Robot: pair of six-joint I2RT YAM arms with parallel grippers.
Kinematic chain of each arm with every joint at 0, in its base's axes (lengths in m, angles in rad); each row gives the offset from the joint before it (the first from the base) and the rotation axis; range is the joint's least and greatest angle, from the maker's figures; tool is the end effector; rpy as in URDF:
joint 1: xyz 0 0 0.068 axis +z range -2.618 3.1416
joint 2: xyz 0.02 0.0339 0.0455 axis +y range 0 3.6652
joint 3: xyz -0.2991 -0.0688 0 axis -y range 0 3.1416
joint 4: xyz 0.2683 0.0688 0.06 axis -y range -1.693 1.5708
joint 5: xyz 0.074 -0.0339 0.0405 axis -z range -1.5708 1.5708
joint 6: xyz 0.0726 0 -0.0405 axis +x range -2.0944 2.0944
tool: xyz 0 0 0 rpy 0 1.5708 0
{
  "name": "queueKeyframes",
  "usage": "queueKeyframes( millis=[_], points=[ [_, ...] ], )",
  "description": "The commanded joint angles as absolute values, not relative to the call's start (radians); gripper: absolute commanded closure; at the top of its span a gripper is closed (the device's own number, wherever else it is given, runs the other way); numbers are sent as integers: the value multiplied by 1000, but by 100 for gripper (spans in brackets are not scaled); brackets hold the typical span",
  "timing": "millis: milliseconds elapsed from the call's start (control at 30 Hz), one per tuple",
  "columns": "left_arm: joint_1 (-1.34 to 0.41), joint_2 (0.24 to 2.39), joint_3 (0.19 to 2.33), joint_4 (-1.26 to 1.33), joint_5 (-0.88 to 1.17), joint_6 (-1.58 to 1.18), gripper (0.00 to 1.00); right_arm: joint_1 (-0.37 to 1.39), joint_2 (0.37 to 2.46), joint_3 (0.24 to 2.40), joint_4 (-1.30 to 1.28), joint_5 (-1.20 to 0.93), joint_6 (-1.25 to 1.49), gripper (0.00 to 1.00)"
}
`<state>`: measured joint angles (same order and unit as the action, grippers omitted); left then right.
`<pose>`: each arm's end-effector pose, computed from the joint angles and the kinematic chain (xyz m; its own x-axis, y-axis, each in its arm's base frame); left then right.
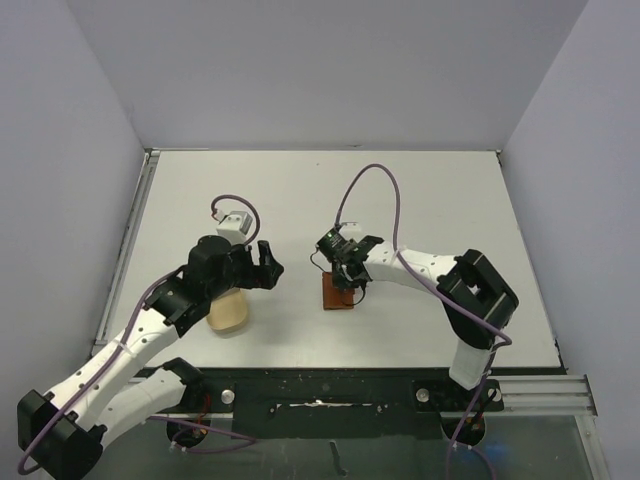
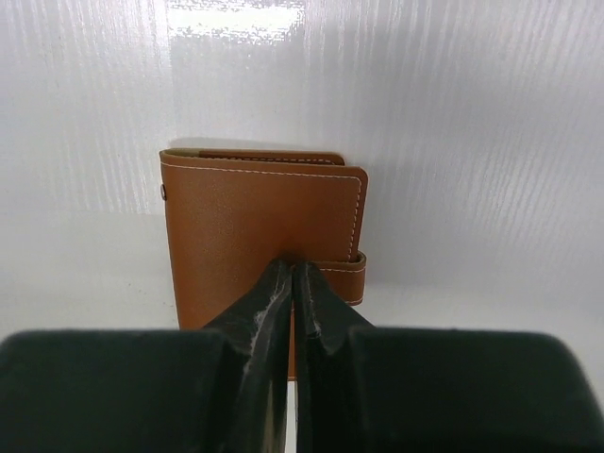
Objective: Put the credit cards into the card holder
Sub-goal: Open the card holder at the center of the board.
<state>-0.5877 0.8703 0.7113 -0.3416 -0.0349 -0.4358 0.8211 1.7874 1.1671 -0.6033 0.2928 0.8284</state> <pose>0.1930 -0.1255 0.2886 -0.5853 -0.1170 -0.8024 0.3106 0.8817 -0.3552 0.2786 0.2685 0.1635 -0.9002 0.0684 -0.4300 0.0436 0.9968 0.0672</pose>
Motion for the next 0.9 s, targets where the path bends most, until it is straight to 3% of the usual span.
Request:
queueKeyframes(
  millis=[0,333,633,867],
  points=[
    [-589,890,749,-312,0,-504,21,835,1723,1115,-543,288,788,100],
    [-590,945,744,-283,57,-589,21,838,1541,935,-316,144,761,100],
    [-596,982,668,-87,207,-762,22,838,1339,817,-181,72,813,100],
    [-600,1050,609,47,286,-859,31,851,1252,793,-112,40,840,100]
  ],
)
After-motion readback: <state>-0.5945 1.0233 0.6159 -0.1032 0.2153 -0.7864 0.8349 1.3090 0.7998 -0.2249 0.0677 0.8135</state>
